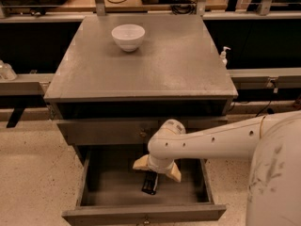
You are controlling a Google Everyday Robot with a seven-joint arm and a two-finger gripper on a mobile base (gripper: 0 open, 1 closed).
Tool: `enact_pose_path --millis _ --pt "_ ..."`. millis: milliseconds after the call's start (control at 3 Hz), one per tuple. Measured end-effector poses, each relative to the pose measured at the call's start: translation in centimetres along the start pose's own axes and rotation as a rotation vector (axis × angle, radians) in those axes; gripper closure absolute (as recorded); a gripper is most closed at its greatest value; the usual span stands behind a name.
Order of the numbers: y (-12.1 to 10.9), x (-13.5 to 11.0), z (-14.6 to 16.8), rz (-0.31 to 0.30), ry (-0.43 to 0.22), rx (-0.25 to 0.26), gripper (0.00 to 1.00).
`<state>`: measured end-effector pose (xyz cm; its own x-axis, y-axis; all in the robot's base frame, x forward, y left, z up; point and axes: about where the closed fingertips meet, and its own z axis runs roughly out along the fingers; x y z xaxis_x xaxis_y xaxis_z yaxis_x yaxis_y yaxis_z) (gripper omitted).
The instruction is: Pick rxbar chocolate from middle drawer and place on counter
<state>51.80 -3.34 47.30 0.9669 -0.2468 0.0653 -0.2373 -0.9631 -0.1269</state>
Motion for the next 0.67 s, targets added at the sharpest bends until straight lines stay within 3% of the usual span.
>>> enact_pose_path --millis 333,667 --pt "0.5 1.3 2.6 0.036 0.067 -0.006 0.00" --pt "0.4 2.0 5.2 0.041 0.073 -0.018 0.00"
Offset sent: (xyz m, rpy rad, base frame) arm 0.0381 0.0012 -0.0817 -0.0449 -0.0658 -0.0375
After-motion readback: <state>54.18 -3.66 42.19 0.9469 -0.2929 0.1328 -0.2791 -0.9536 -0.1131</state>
